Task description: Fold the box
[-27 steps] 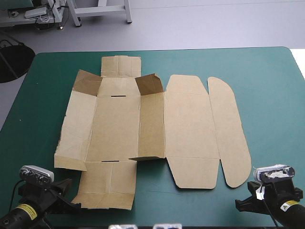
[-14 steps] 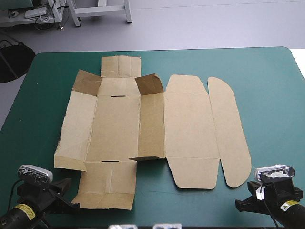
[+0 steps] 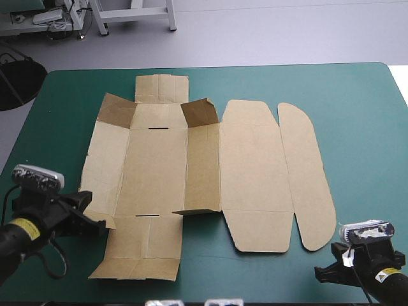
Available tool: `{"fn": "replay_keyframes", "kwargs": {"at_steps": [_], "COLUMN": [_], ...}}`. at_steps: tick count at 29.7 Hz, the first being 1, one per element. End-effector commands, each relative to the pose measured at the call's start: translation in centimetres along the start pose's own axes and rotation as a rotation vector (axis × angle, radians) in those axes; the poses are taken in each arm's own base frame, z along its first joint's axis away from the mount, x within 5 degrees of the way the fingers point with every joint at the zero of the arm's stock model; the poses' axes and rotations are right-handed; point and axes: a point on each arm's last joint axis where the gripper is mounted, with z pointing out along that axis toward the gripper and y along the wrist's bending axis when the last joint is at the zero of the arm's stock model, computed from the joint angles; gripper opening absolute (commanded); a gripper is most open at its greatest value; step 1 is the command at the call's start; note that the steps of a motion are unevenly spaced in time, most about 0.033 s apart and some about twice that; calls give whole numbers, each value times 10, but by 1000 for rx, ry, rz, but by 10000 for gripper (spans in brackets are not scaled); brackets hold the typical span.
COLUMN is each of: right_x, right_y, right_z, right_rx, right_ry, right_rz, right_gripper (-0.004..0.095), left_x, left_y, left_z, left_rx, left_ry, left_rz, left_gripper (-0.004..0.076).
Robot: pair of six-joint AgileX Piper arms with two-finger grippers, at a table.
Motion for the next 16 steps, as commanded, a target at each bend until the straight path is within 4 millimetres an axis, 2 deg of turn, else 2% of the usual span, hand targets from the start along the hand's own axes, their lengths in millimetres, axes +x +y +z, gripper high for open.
{"fn": "replay_keyframes", "kwargs": {"at_steps": [1, 12, 16], "right_x": [-9, -9, -9], "right_y": [0, 0, 0], "right_z": [-4, -4, -4], "right_rx": [3, 3, 3], "right_ry": [-63, -63, -63], "right_rz": [1, 1, 1], "right_gripper": [-18, -18, -18], "left_x": [-37, -87, -104], "left_y": [0, -2, 2], "left_z": [9, 92, 117], "left_rx": [-15, -46, -88], "left_ry": [-96, 44, 59], "left_rz": [22, 45, 85], "left_gripper": [-9, -9, -9]}}
